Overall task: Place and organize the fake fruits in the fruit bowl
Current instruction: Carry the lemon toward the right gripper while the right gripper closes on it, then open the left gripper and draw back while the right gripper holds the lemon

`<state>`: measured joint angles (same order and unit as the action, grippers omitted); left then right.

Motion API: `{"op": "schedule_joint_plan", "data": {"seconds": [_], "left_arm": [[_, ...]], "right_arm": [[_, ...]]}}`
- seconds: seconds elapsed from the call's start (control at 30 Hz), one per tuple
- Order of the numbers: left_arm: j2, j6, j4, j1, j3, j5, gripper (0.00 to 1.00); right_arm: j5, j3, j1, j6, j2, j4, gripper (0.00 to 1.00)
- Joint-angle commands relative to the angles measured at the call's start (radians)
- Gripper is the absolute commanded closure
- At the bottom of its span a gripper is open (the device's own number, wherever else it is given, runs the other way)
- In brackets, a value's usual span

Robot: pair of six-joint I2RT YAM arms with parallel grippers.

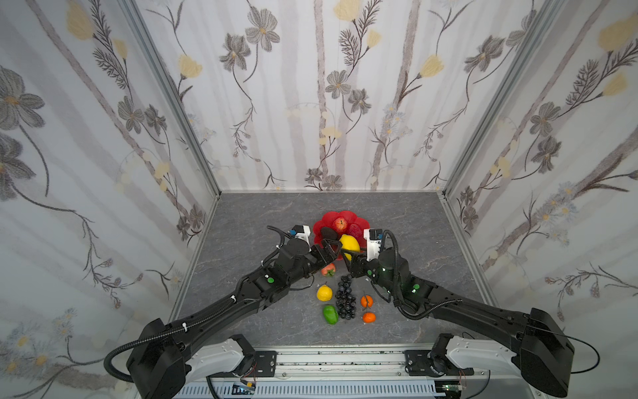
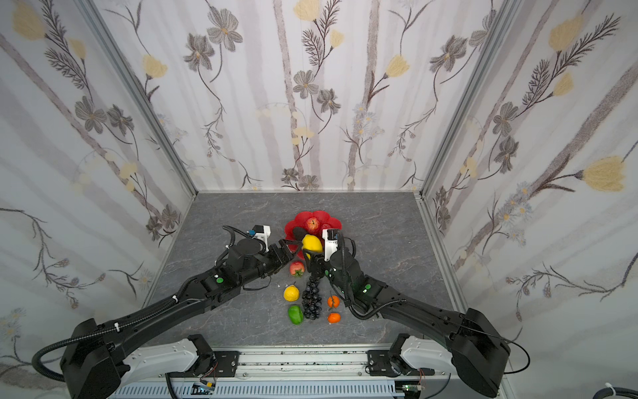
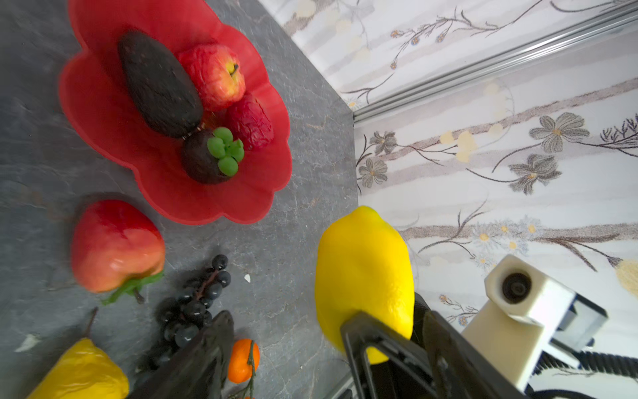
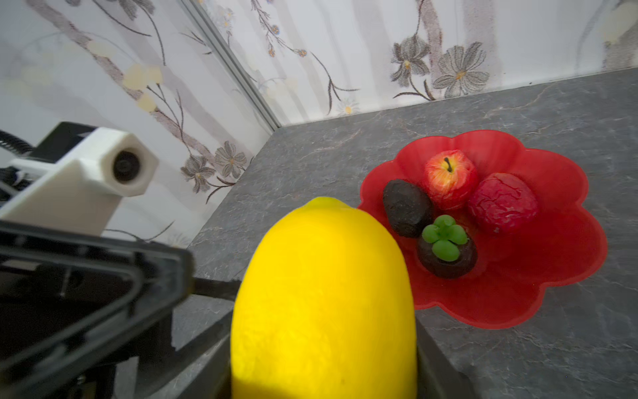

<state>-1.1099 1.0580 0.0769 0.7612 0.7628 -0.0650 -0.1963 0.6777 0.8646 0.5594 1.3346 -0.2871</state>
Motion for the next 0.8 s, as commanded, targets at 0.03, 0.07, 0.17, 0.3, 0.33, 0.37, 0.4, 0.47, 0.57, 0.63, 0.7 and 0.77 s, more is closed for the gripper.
{"op": "schedule_joint_plan", "data": {"seconds": [0.03, 0.07, 0.17, 0.3, 0.33, 0.37, 0.4, 0.47, 0.57, 0.63, 0.7, 0.77], "left_arm": [[0.087, -0.171, -0.122, -0.071, -0.032, 0.059, 0.09], [0.110, -0.225, -0.151, -0.078, -0.035, 0.082, 0.09], [0.170, -0.347, -0.219, -0.079, -0.069, 0.201, 0.09], [0.254, -0.454, -0.248, -0.080, -0.144, 0.313, 0.08], [0.274, -0.477, -0.250, -0.080, -0.166, 0.338, 0.08], [0.295, -0.494, -0.249, -0.079, -0.189, 0.361, 0.08], [0.312, -0.506, -0.244, -0.079, -0.209, 0.384, 0.08], [0.341, -0.541, -0.193, -0.081, -0.271, 0.420, 0.07], [0.362, -0.601, -0.149, -0.082, -0.326, 0.445, 0.07], [0.364, -0.646, -0.138, -0.082, -0.341, 0.452, 0.06], [0.365, -0.675, -0.135, -0.085, -0.347, 0.454, 0.06], [0.365, -0.679, -0.112, -0.084, -0.361, 0.448, 0.06]], "right_arm": [[0.021, 0.067, -0.075, -0.005, 0.028, 0.197, 0.50], [0.033, 0.082, -0.108, -0.008, 0.037, 0.233, 0.51], [0.037, 0.131, -0.157, -0.031, 0.068, 0.317, 0.50], [0.038, 0.235, -0.194, -0.084, 0.139, 0.447, 0.49], [0.034, 0.265, -0.203, -0.093, 0.159, 0.481, 0.49], [0.034, 0.300, -0.211, -0.099, 0.178, 0.505, 0.49], [0.038, 0.315, -0.220, -0.104, 0.194, 0.518, 0.49], [0.058, 0.347, -0.236, -0.114, 0.230, 0.539, 0.49], [0.091, 0.410, -0.262, -0.125, 0.297, 0.584, 0.51], [0.115, 0.448, -0.276, -0.134, 0.335, 0.611, 0.51], [0.127, 0.481, -0.286, -0.139, 0.368, 0.635, 0.51], [0.142, 0.511, -0.299, -0.145, 0.399, 0.659, 0.51]]}}
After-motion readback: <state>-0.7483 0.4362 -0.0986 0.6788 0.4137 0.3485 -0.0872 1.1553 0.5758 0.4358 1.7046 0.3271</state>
